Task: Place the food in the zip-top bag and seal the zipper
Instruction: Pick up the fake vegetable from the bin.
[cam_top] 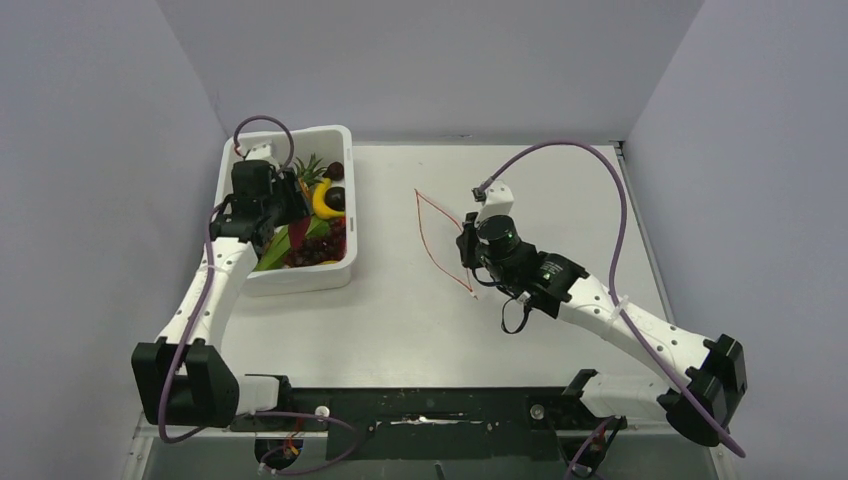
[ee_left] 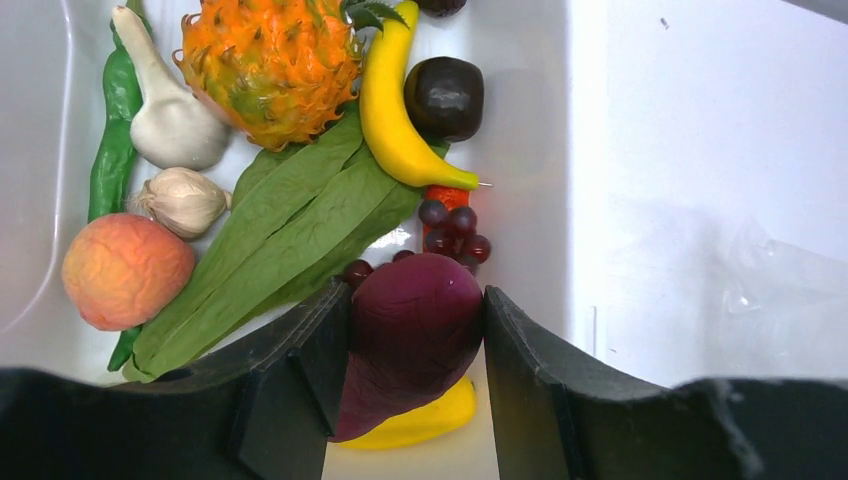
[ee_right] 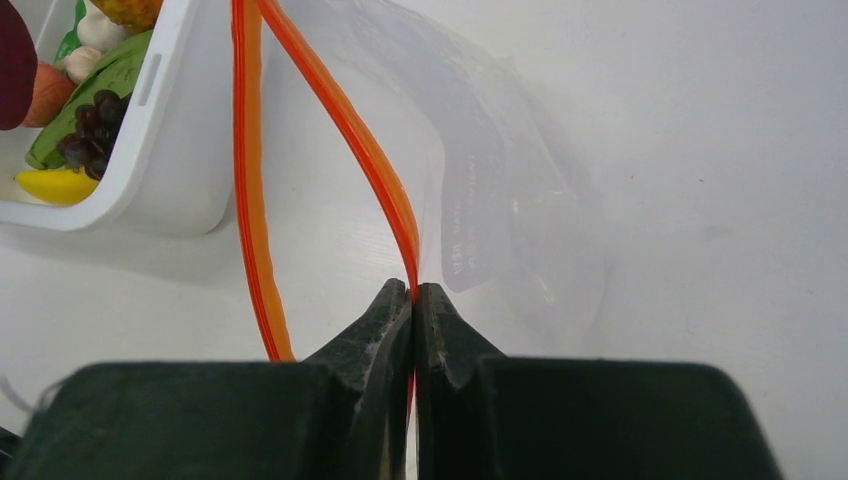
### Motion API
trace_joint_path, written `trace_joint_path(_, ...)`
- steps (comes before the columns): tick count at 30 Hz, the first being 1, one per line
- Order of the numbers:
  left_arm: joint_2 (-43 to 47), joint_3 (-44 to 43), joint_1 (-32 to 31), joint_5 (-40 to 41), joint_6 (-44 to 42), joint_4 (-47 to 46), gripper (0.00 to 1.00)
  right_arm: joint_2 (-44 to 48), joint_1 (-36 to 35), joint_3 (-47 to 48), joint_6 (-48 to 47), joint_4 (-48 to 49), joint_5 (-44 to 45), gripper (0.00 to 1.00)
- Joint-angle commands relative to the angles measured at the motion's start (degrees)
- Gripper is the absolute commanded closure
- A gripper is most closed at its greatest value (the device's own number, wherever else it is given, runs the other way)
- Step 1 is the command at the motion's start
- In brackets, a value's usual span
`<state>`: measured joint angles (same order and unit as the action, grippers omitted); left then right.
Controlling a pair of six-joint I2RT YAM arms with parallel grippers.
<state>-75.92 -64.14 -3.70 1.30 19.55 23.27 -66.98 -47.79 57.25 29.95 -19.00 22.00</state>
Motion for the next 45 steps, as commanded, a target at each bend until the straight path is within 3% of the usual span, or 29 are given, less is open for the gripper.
trace_joint_path(1,6.3,1.4,-0.2,-0.6,2.1,-5.6,0.76,-1.3,-0.7,3.8,3.2,1.6,1.4,1.0)
trace_joint_path(10,16.0,2.4,-0.2,-10.6,10.7,-9.4,0.76,-3.1,-0.9,4.8,8.9,2.4,2.2,1.0)
trace_joint_path(23,23.3,10.0,-0.5,-27.1,35.1,-29.9,0.77,-4.1,-1.0,3.6,13.4,10.7,-0.5,1.0)
trace_joint_path(30,24.9,15.6,-4.3,-24.7,45.3,-41.5,0.78,-3.9,-1.1,1.5,17.2,15.0,-3.7,1.0)
trace_joint_path(35,24.2,17.1,-11.8,-17.7,45.0,-44.3,0.8,-4.3,-1.6,0.2,19.4,16.6,-3.8,1.0)
trace_joint_path(45,19.0,20.1,-21.7,-13.2,44.3,-55.3,0.8,-4.9,-2.6,0.3,19.9,18.1,-5.0,1.0)
